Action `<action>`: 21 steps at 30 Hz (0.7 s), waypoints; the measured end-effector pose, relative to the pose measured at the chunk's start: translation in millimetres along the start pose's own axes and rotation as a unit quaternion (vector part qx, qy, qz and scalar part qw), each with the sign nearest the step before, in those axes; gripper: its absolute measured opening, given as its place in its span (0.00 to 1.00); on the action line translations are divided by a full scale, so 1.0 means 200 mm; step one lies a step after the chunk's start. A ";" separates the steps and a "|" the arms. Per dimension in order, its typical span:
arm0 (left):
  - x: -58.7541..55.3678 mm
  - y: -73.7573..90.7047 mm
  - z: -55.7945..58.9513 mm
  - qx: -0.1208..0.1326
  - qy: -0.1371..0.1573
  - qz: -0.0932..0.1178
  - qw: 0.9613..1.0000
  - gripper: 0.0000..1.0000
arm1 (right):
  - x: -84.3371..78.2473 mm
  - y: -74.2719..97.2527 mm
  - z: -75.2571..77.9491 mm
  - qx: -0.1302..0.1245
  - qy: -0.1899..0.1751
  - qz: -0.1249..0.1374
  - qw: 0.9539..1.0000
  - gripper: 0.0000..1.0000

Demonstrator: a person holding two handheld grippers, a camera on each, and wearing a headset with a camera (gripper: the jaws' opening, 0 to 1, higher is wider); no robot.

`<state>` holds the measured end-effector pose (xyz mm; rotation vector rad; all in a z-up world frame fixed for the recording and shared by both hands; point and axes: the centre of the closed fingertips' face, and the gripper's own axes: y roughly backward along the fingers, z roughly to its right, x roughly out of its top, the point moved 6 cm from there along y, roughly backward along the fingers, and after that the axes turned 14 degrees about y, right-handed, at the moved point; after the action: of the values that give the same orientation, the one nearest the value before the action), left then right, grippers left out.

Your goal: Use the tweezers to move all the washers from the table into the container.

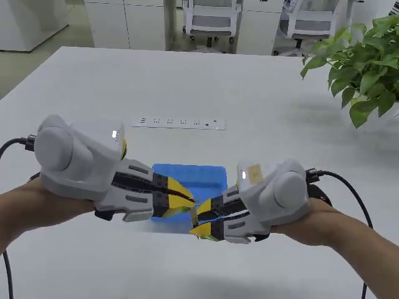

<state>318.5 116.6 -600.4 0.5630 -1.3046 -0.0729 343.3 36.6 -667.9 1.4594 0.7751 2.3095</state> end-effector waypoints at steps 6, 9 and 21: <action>-0.03 0.00 -0.01 0.000 0.002 -0.008 1.000 0.05 | -0.02 -0.03 -0.01 0.008 0.006 -0.007 1.000 0.10; -0.06 0.00 -0.01 0.002 0.001 -0.019 1.000 0.05 | -0.03 -0.03 -0.02 0.014 0.010 -0.014 1.000 0.10; -0.22 0.00 -0.06 0.014 -0.009 -0.088 0.996 0.05 | -0.10 -0.08 -0.03 0.039 0.030 -0.051 0.998 0.09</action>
<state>316.9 135.8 -640.8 0.7021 -1.2719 -0.2068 346.5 36.9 -693.9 1.3550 0.9426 2.2788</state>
